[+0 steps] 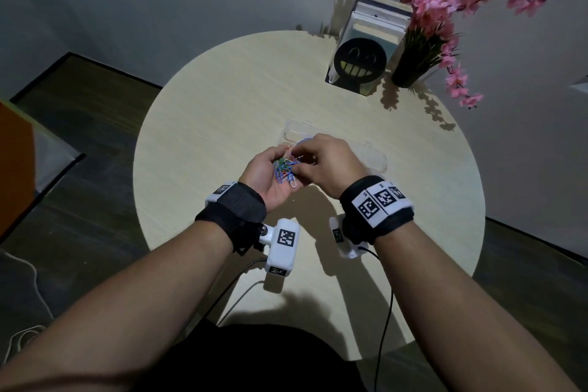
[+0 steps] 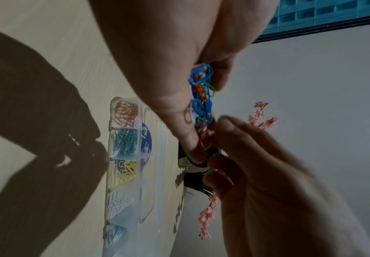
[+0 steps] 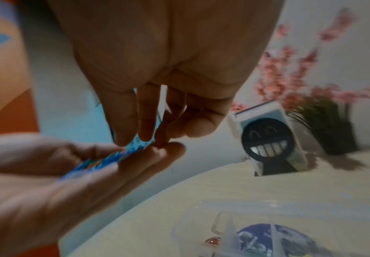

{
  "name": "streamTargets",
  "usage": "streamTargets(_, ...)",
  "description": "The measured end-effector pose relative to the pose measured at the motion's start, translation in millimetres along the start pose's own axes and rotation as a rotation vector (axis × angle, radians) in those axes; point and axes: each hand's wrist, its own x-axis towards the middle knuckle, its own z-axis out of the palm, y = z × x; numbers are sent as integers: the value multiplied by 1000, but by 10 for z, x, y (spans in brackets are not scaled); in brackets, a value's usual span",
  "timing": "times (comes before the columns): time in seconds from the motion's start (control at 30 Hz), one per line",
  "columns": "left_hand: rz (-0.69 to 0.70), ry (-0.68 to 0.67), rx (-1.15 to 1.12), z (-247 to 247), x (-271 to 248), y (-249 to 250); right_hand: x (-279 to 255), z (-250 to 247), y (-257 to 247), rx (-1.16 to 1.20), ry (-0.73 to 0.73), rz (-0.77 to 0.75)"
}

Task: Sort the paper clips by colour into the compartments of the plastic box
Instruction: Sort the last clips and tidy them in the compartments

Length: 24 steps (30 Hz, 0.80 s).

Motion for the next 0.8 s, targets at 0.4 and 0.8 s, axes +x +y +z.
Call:
streamTargets(0.4,-5,21,2,-55,44,9,-6,20,-14,-78,-60,-33)
streamTargets(0.8,9,67,159,-101,109,58,-14,-227,585,328,206,322)
